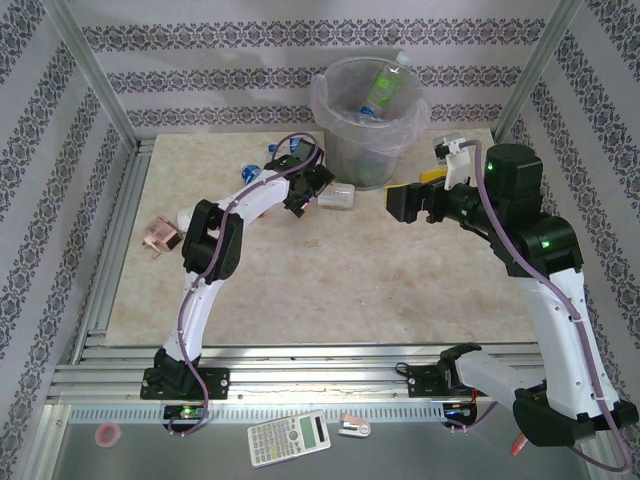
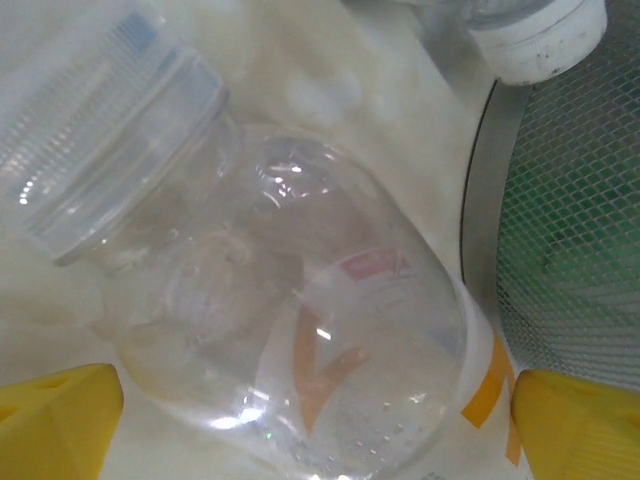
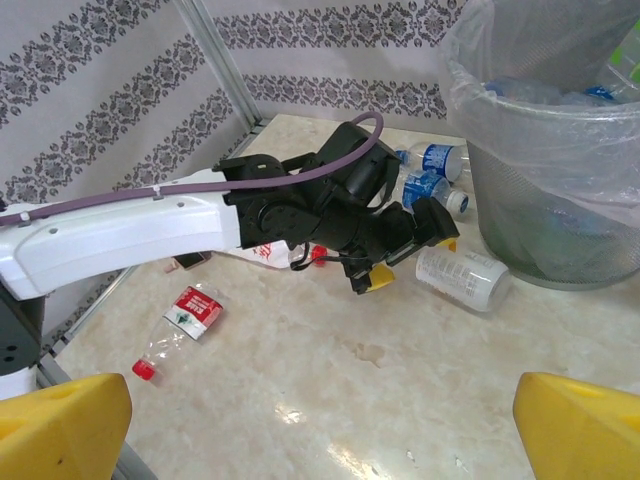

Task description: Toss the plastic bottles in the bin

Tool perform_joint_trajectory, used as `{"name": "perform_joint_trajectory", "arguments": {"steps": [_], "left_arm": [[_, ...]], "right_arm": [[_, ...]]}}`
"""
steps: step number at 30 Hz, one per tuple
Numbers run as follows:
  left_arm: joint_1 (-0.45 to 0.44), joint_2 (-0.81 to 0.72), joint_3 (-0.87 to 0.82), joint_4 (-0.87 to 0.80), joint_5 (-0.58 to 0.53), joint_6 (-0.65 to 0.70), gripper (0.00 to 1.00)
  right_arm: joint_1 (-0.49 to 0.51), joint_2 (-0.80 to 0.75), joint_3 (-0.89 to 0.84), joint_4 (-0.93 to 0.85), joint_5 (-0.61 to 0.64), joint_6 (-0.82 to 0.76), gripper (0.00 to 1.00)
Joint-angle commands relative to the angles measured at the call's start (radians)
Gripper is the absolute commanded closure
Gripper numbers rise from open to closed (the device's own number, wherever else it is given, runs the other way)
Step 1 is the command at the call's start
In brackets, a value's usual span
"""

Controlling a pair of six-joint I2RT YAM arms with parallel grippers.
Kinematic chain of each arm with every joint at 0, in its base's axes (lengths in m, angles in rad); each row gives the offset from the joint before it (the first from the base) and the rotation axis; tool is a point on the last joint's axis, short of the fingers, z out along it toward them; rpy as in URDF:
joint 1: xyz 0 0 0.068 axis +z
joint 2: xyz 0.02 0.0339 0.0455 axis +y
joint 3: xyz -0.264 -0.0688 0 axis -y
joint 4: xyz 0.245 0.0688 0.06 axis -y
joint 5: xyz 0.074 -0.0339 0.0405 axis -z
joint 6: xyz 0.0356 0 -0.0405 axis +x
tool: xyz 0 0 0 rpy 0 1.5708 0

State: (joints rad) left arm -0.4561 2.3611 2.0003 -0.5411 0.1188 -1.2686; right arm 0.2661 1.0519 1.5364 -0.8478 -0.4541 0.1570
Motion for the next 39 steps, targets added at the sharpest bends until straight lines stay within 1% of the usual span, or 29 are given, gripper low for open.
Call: {"name": "perform_joint_trajectory", "arguments": {"steps": [1, 5, 11, 22, 30, 35, 39], "left_arm": [[0.008, 0.043, 0.048, -0.103, 0.015, 0.019, 0.02], [0.012, 0.053, 0.058, -0.130, 0.026, 0.052, 0.06], [0.017, 0.029, 0.018, -0.132, 0.047, 0.096, 0.15], [0.017, -0.139, -0.251, 0.003, 0.068, 0.158, 0.36], [0.015, -0.277, -0.420, 0.111, 0.094, 0.215, 0.38], [0.014, -0.380, -0.528, 0.188, 0.102, 0.273, 0.38], [0.009, -0.455, -0.584, 0.235, 0.118, 0.343, 0.39]], "right_arm": [[0.002, -0.013, -0.010, 0.012, -0.004, -0.009, 0.02], [0.002, -0.015, -0.018, 0.020, -0.004, -0.007, 0.02], [0.002, -0.013, -0.026, 0.034, -0.008, 0.002, 0.02], [0.001, 0.005, -0.047, 0.082, -0.010, 0.033, 0.02], [0.003, 0.040, -0.050, 0.108, -0.024, 0.059, 0.02], [0.003, 0.065, -0.046, 0.107, -0.037, 0.073, 0.02], [0.003, 0.078, -0.046, 0.117, -0.046, 0.083, 0.02]]}}
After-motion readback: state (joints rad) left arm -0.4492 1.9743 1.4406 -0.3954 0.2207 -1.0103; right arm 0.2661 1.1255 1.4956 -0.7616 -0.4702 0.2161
